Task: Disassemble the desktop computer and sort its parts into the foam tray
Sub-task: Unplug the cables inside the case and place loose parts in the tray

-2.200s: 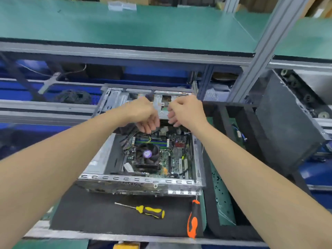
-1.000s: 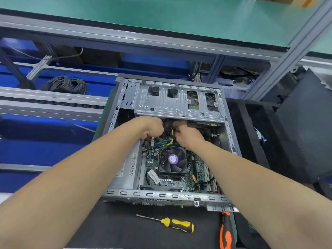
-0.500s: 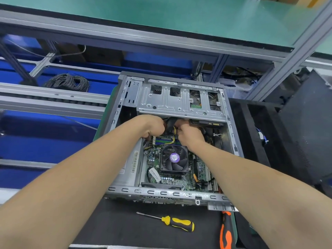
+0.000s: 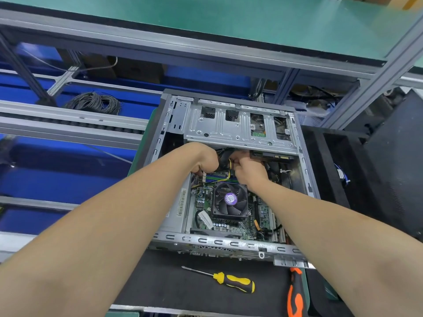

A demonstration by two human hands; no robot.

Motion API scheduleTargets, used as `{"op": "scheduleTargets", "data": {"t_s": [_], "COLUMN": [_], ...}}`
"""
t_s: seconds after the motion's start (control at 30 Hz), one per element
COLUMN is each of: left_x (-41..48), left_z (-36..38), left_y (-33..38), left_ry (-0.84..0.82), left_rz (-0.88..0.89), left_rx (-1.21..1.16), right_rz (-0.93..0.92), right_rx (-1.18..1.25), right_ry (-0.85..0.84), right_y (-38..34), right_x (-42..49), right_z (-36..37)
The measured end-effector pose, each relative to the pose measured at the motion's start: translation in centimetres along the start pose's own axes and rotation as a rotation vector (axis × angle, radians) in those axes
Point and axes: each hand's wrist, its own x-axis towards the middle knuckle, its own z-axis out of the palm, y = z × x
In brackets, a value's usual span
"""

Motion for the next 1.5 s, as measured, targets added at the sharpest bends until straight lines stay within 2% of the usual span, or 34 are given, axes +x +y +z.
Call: {"op": "scheduleTargets", "data": {"t_s": [0.1,0.3,0.83,0.97,1.07,1.27,1.37,1.43,1.5], "left_x": [0.0,-1.1,-1.9,-1.5,-1.5,-4.0,-5.1,-5.5,-5.8], "left_z": [0.1,-0.1,-0.1,0.1,0.4,-1.7,-2.7,-3.0,-3.0], "left_y": [0.0,0.4,0.9,0.9,0.5,0.2,-0.9,-1.9,-2.3], "left_ry": [0.004,-0.003,-0.031,-0.008,-0.009,0.079,0.052,0.038,0.025], "left_rz": [0.017,0.073,0.038,-0.032,-0.018,0.022,0.009,0.031,0.045], "left_rx": [-0.032,0.052,0.078,-0.062,-0.087,0.191,0.369,0.357,0.291], "right_rz": [0.003,-0.007,-0.016,0.036,0.101,0.124,0.003,-0.074,-0.057], "right_rx": [0.034,0.051,0.112,0.058,0.096,0.403,0.497,0.456,0.427], "right_ry": [0.004,0.009,0.025,-0.006,-0.049,-0.170,-0.077,-0.082,-0.063], "right_y": [0.1,0.1,0.4,0.4,0.3,0.1,-0.5,-1.0,-1.4], "right_x": [0.0,0.1,0.2,0.3,0.1,-0.2,-1.3,-1.9,-2.0], "right_z": [0.0,-0.1,-0.1,-0.3,-0.3,-1.8,-1.6,-1.4,-1.3]}}
